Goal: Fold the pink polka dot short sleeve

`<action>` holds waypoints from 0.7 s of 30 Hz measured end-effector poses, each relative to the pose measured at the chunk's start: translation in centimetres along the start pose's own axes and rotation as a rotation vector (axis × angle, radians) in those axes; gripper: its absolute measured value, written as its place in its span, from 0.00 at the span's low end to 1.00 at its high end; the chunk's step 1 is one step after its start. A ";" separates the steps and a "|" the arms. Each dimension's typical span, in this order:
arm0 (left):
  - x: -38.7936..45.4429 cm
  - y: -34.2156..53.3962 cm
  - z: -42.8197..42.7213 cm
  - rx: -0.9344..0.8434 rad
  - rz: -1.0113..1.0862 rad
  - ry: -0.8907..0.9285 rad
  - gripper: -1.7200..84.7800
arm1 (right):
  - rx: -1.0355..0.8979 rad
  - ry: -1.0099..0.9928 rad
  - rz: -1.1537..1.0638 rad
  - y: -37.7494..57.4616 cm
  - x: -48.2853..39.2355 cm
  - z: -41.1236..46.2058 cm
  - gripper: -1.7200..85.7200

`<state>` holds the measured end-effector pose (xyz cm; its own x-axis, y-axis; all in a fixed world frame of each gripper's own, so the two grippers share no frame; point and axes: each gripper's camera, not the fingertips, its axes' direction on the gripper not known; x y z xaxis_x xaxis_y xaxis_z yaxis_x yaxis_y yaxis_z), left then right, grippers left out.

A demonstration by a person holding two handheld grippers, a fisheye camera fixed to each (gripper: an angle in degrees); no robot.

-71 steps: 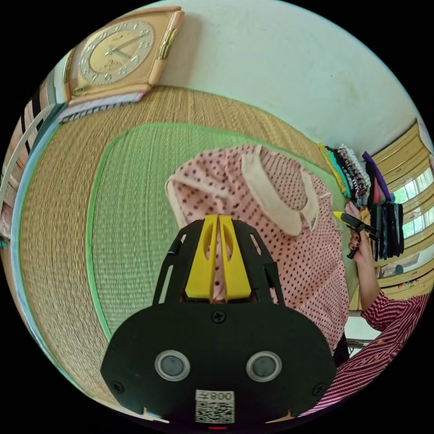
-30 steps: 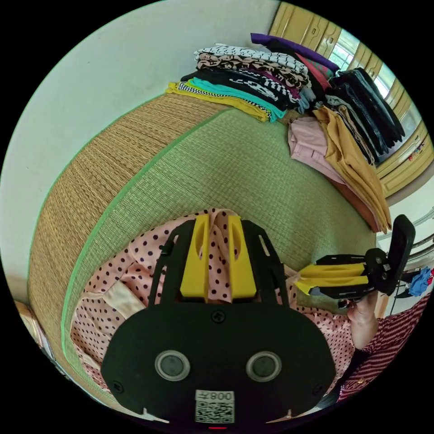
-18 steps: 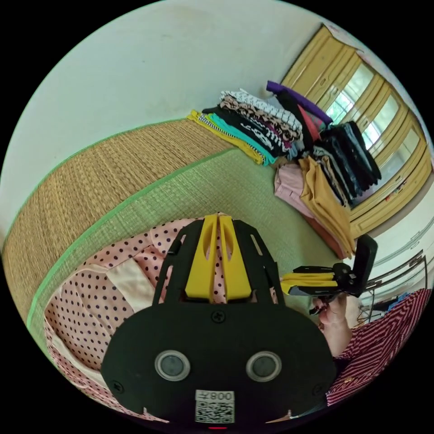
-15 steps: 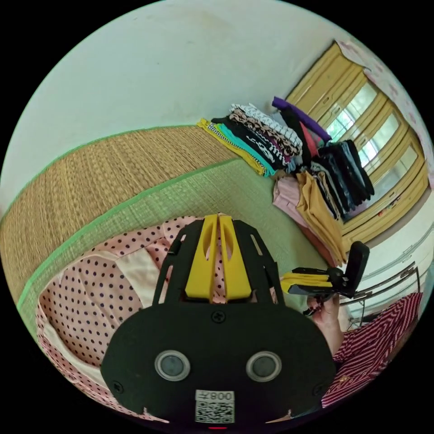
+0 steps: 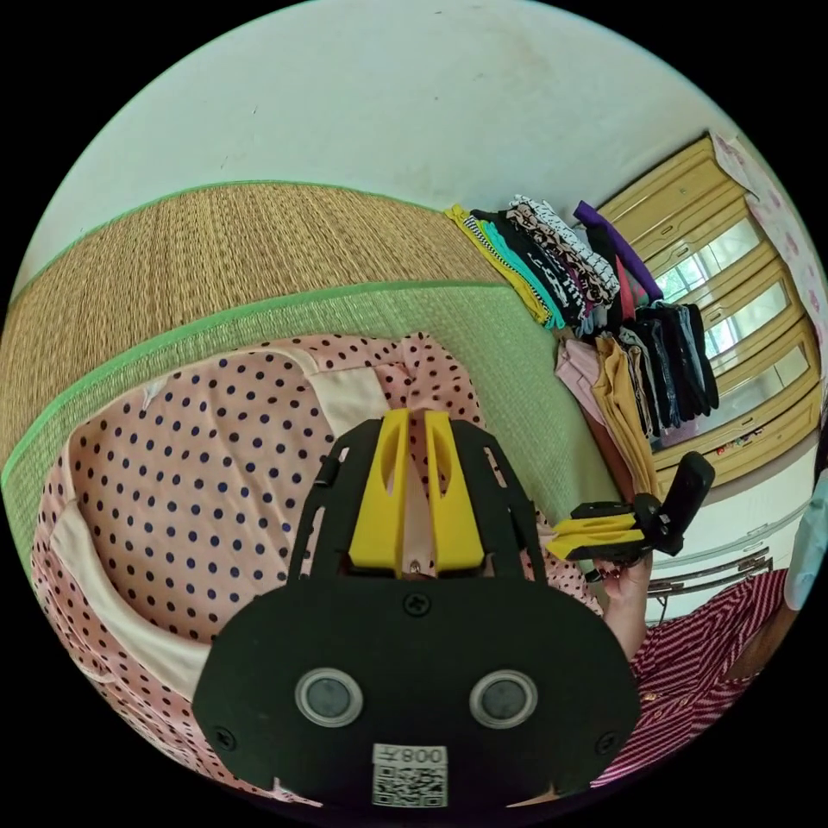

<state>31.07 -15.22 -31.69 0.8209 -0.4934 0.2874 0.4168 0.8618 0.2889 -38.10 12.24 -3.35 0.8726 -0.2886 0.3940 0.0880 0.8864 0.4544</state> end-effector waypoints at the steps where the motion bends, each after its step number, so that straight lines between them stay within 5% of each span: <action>1: -0.1 0.0 0.0 0.008 0.006 -0.002 0.08 | -0.018 -0.005 0.004 -0.4 0.4 0.4 0.03; 8: -0.7 0.3 0.9 0.093 0.088 0.001 0.10 | -0.061 -0.082 0.043 -2.2 3.6 1.6 0.04; 14: -2.8 -0.9 6.4 -0.086 0.098 -0.072 0.07 | -0.080 -0.145 0.066 -3.5 6.1 1.8 0.04; 21: -6.4 -0.7 8.6 -0.059 0.090 -0.077 0.05 | -0.012 -0.218 0.053 -4.8 8.4 -0.8 0.03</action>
<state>22.16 -13.65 -25.85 0.8247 -0.4196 0.3793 0.3670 0.9072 0.2055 -30.81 5.91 -2.88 0.7517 -0.3118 0.5811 0.0518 0.9064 0.4193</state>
